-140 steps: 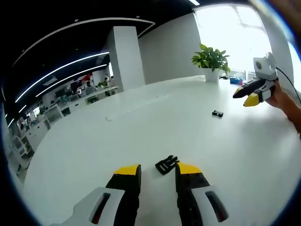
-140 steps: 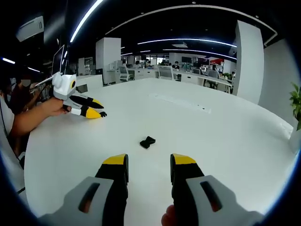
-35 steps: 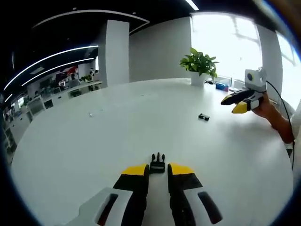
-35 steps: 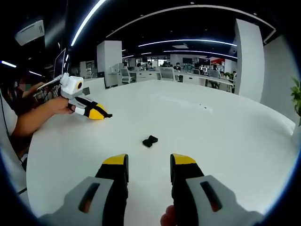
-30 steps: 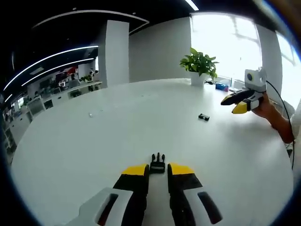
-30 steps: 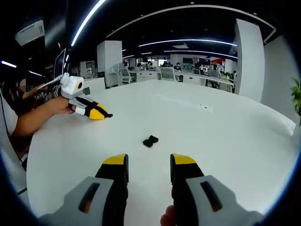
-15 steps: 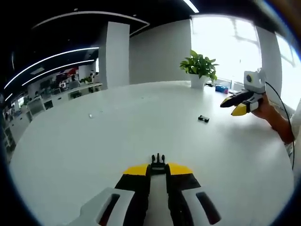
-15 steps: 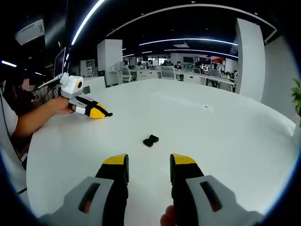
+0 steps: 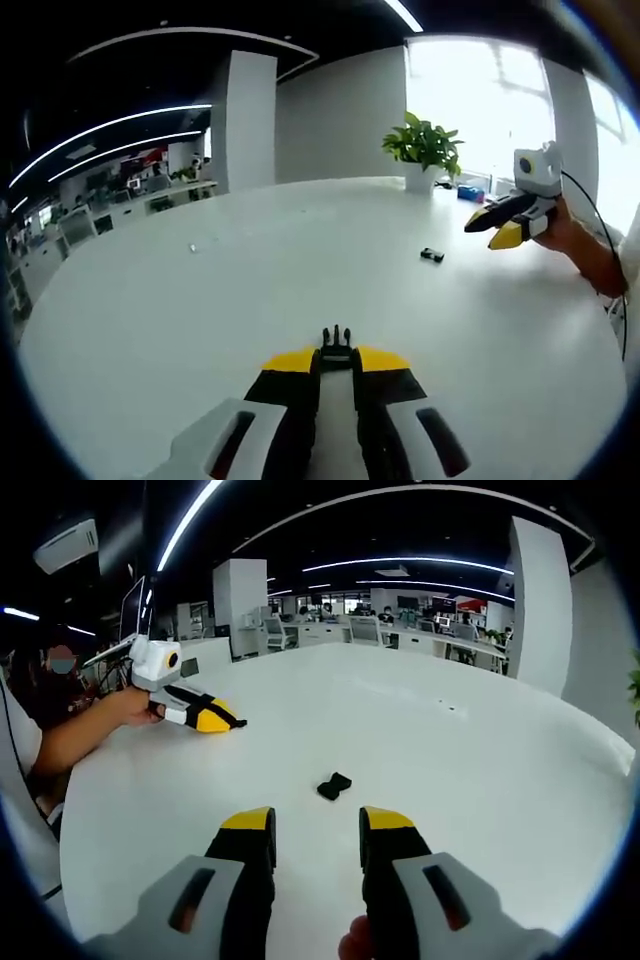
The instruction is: Snap the two parts of the plastic buckle together until the buckle closes and remains connected.
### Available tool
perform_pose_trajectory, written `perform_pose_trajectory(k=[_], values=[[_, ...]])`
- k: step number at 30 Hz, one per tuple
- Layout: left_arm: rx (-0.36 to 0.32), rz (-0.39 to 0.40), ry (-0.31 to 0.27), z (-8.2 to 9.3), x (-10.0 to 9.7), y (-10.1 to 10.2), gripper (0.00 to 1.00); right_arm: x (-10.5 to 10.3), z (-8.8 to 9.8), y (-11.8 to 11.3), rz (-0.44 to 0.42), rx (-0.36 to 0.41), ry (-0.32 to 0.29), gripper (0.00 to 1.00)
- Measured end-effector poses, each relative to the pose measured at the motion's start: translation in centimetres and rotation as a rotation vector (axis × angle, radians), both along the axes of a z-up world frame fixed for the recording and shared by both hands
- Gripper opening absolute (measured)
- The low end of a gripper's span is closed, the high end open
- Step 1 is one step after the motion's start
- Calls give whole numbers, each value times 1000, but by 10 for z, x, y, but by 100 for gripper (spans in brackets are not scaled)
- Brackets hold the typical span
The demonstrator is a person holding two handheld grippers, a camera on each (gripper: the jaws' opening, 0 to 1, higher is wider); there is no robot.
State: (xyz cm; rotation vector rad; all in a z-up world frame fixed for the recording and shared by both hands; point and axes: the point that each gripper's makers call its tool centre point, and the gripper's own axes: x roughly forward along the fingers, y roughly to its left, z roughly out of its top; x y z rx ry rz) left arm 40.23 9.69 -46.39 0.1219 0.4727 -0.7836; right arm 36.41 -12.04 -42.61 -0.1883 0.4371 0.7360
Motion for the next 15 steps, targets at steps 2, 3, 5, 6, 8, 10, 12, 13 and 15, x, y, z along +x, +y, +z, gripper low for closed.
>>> perform_pose_trajectory(k=[2,3,5,6,8,10,12,13,15], values=[[-3,-3,0,0,-1,0,13,2,-1,1,1,-3,5,34],[-5,-3,0,0,-1,0,13,3,-2,2,3,-6,8,33],[-6,-5,0,0,-1,0,12,5,-4,5,12,-4,18,33],[-5,-7,1,0,-2,-1,12,6,-4,7,15,-5,22,33],[-1,-12,1,0,-3,-1,12,9,-5,10,21,-9,24,33],[1,-17,3,0,-4,-3,12,10,-7,15,34,1,37,33],[3,-22,4,0,-6,-4,12,11,-11,19,45,-2,51,33],[3,-23,4,-1,-6,-4,12,11,-13,20,49,-5,56,33],[3,-26,5,-1,-7,-5,12,12,-15,23,56,-5,67,33]])
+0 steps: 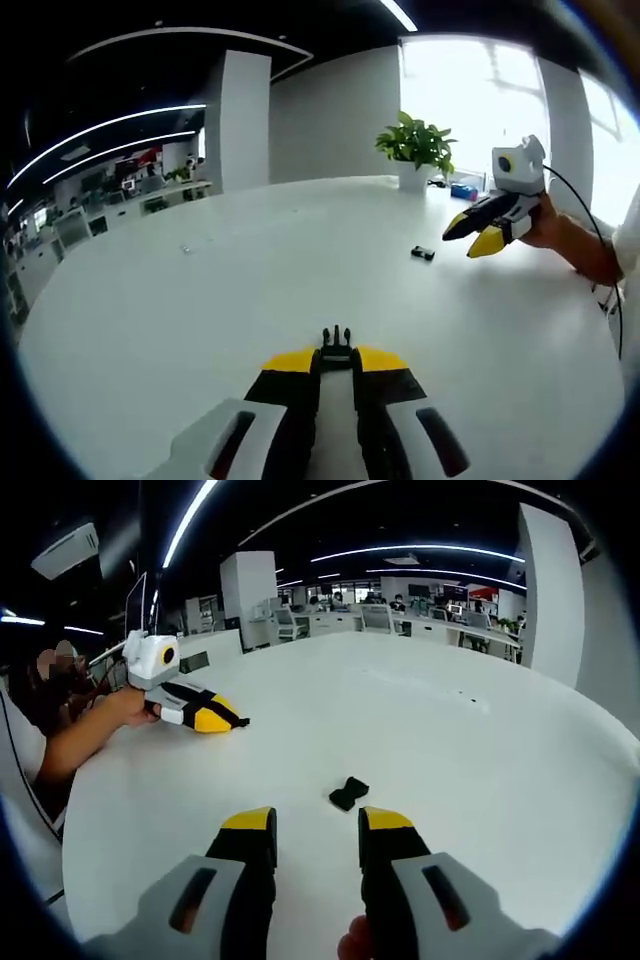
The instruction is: Snap the two parts of the plastic buckle together until the buckle closes and remains connected.
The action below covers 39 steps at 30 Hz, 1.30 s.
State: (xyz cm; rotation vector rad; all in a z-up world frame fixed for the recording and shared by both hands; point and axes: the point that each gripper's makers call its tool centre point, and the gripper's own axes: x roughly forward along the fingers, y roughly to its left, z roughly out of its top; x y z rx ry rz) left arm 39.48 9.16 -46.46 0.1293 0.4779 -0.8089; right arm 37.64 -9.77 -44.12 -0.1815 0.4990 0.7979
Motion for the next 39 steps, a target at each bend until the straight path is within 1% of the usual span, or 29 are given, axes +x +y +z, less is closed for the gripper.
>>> perform_pose_trajectory(k=[5,10,20,22,23,24,25,26,31,36,39], values=[[-5,-4,-1,0,0,0,12,3,-4,2,2,-15,13,33],[-3,-8,0,0,-1,-1,12,4,-7,3,2,-14,24,33],[-13,-11,-1,1,-1,-1,12,2,-11,9,9,19,53,33],[-11,-11,-2,1,-1,-1,12,1,-12,11,15,24,57,33],[-10,-11,-3,1,-1,-1,12,-1,-12,14,32,25,60,33],[-11,-11,-3,1,-1,-1,12,-5,-11,21,71,45,61,33],[-13,-10,-2,1,-1,-1,12,-9,-7,28,99,89,66,33],[-14,-11,-2,1,-1,-1,12,-10,-6,29,98,101,66,33],[-16,-11,-3,1,0,0,12,-8,-5,26,89,78,56,33],[-15,-11,-3,1,-1,0,12,-6,-12,24,86,54,70,33],[-15,-11,-3,1,0,1,12,-7,-8,23,85,54,62,33]])
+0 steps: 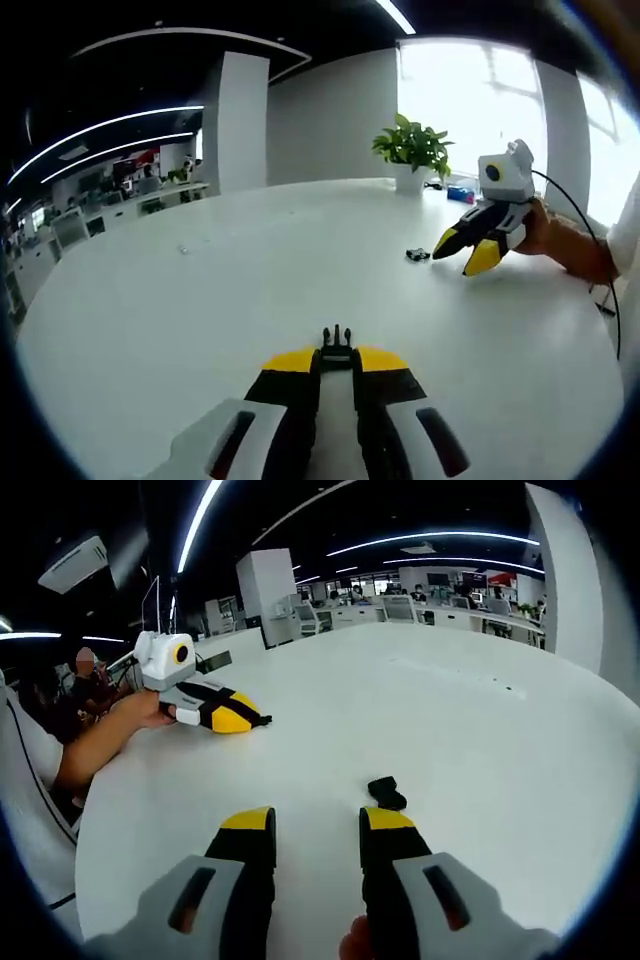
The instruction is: Snap the two parts of the plastic buckle together until the buckle closes and remains connected.
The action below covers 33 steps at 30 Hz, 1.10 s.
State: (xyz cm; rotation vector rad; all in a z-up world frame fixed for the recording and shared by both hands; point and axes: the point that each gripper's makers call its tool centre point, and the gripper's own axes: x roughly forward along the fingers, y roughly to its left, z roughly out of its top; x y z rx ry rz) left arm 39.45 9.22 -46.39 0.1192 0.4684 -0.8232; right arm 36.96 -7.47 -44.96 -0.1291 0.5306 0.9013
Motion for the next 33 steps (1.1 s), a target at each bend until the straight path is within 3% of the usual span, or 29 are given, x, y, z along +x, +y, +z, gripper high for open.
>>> perform_pose_trajectory(k=[6,16,26,33], values=[[-2,-2,0,0,0,0,12,8,10,-11,-29,-27,-58,33],[-2,-5,-1,0,0,1,12,18,6,-18,-44,-33,-53,32],[-2,-6,-1,0,0,1,12,30,5,-25,-47,-75,-99,25],[-2,-8,-2,0,-2,0,12,34,0,-27,-48,-80,-96,23]])
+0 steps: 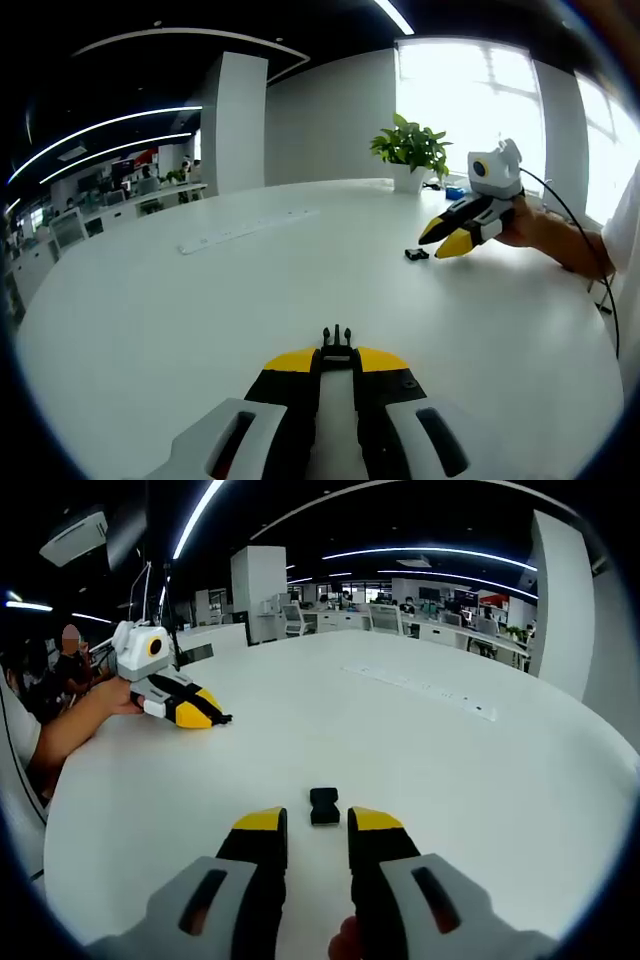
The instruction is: Snap the two parts of the plastic buckle together until the buckle closes and remains connected.
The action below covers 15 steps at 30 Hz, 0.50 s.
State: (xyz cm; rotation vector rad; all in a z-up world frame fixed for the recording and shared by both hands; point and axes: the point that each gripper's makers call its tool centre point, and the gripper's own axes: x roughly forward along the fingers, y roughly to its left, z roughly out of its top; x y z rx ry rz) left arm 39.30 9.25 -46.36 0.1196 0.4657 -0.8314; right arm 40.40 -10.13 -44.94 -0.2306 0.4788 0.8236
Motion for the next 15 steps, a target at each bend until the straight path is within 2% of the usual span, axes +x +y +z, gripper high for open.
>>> perform_pose_trajectory(k=[15], values=[[-3,-1,1,0,0,0,12,2,-5,1,6,0,-3,20]])
